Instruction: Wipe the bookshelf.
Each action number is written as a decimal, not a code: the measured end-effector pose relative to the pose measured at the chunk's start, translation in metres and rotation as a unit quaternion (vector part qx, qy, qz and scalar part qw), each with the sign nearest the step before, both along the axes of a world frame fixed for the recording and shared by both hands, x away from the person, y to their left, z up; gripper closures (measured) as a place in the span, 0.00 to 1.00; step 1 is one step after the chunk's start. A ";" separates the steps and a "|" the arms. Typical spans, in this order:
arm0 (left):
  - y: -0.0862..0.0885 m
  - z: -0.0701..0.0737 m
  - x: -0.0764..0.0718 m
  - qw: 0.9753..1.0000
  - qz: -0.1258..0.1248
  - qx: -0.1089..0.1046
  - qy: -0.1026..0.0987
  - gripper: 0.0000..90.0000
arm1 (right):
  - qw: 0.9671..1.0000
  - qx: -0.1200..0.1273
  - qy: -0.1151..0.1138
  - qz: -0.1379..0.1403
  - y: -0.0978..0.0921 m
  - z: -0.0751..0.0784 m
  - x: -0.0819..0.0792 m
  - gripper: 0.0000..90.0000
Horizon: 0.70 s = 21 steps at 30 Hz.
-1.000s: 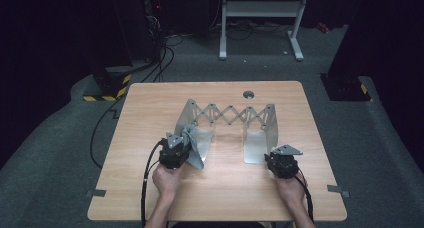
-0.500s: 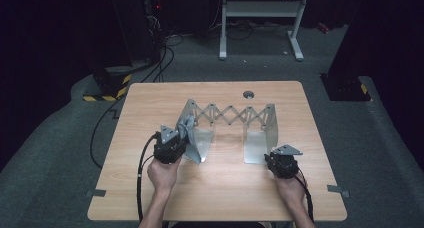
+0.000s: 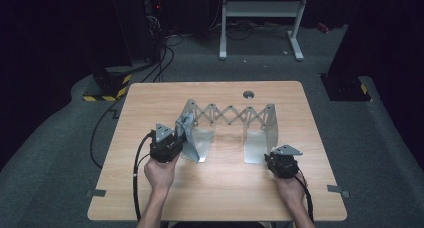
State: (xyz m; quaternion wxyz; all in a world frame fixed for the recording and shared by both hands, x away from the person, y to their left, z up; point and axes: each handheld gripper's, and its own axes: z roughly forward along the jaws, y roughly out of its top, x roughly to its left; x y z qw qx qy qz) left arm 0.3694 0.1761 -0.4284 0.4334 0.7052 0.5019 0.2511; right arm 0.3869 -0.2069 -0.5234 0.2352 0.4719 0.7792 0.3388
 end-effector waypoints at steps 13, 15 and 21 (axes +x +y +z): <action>0.000 -0.023 0.002 1.000 0.003 -0.007 0.023 0.88 | 1.000 -0.001 -0.001 0.000 0.000 0.000 0.000 0.84; 0.000 -0.027 0.003 1.000 0.003 -0.008 0.029 0.88 | 1.000 -0.001 -0.001 0.000 0.000 0.000 0.000 0.84; 0.000 -0.025 0.001 1.000 0.001 -0.008 0.024 0.88 | 1.000 -0.001 -0.001 0.000 0.000 0.000 0.000 0.84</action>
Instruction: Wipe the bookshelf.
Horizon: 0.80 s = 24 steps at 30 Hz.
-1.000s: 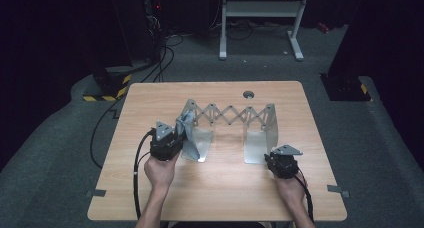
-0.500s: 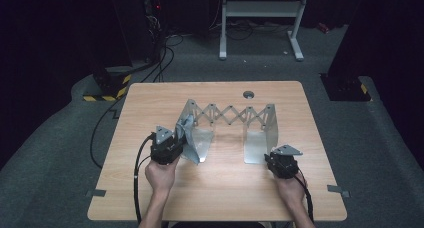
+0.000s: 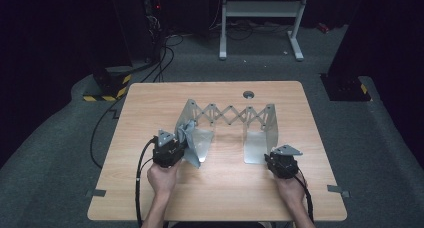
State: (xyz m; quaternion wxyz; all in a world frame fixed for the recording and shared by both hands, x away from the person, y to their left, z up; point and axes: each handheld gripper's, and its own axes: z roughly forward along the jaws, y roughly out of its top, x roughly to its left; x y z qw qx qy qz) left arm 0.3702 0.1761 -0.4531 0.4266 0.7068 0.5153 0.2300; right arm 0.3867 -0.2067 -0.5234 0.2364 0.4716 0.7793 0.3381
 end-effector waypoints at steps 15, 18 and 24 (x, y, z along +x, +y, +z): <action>0.007 0.036 -0.004 0.999 -0.006 -0.007 -0.037 0.87 | 1.000 0.000 0.000 0.000 0.000 0.000 0.000 0.84; 0.007 0.034 -0.005 0.999 -0.005 -0.010 -0.037 0.87 | 1.000 -0.001 -0.001 0.000 0.000 0.000 0.000 0.84; 0.006 0.029 -0.006 0.999 -0.002 -0.001 -0.034 0.87 | 1.000 0.000 0.000 -0.001 0.000 0.000 0.000 0.84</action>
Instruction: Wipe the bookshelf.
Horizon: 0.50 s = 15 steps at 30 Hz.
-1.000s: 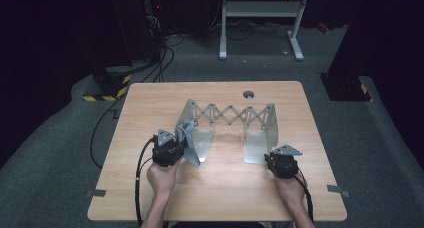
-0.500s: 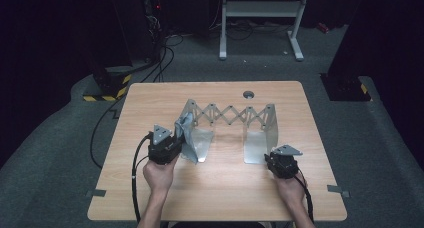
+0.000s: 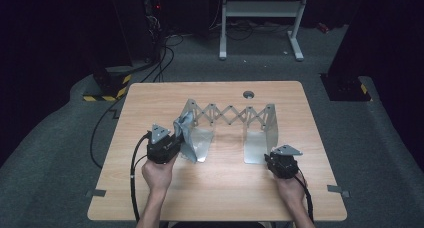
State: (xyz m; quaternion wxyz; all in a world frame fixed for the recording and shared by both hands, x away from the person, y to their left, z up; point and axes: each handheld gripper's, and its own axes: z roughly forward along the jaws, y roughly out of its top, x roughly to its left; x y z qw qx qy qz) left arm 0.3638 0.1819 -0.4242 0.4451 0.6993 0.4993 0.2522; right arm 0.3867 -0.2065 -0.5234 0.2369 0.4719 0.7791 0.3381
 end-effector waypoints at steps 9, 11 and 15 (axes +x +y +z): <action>-0.004 -0.019 0.001 1.000 0.000 0.005 0.021 0.87 | 1.000 -0.001 0.000 -0.001 0.000 0.000 0.000 0.84; -0.005 -0.025 0.004 1.000 0.002 0.009 0.028 0.87 | 1.000 0.000 0.000 -0.001 0.000 0.000 0.000 0.84; -0.007 -0.035 0.010 0.999 0.003 0.016 0.040 0.87 | 1.000 0.000 0.000 -0.001 0.000 0.000 0.000 0.84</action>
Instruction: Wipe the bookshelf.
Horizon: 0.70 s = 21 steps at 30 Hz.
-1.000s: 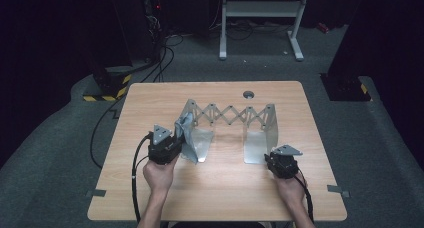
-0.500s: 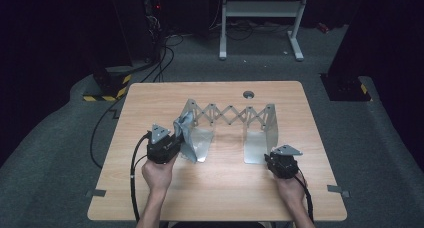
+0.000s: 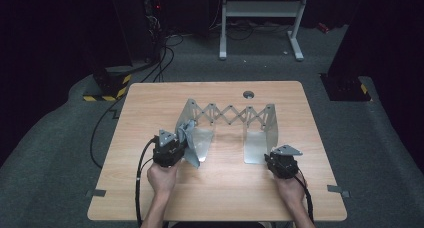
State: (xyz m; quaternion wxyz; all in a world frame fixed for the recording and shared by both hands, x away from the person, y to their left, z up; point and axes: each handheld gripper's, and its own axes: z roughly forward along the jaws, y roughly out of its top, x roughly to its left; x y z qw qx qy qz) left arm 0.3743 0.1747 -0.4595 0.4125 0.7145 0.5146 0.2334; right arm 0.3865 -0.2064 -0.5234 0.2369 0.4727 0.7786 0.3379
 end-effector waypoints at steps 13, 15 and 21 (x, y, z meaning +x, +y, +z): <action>-0.002 -0.033 0.014 0.999 0.010 0.007 0.041 0.87 | 1.000 0.002 0.001 0.001 0.000 0.000 0.000 0.84; -0.002 -0.038 0.016 0.999 0.011 0.013 0.047 0.88 | 1.000 0.002 0.001 0.001 0.000 0.000 0.000 0.84; -0.005 -0.048 0.018 0.998 0.011 0.023 0.059 0.88 | 1.000 0.002 0.001 0.001 0.000 0.000 0.000 0.84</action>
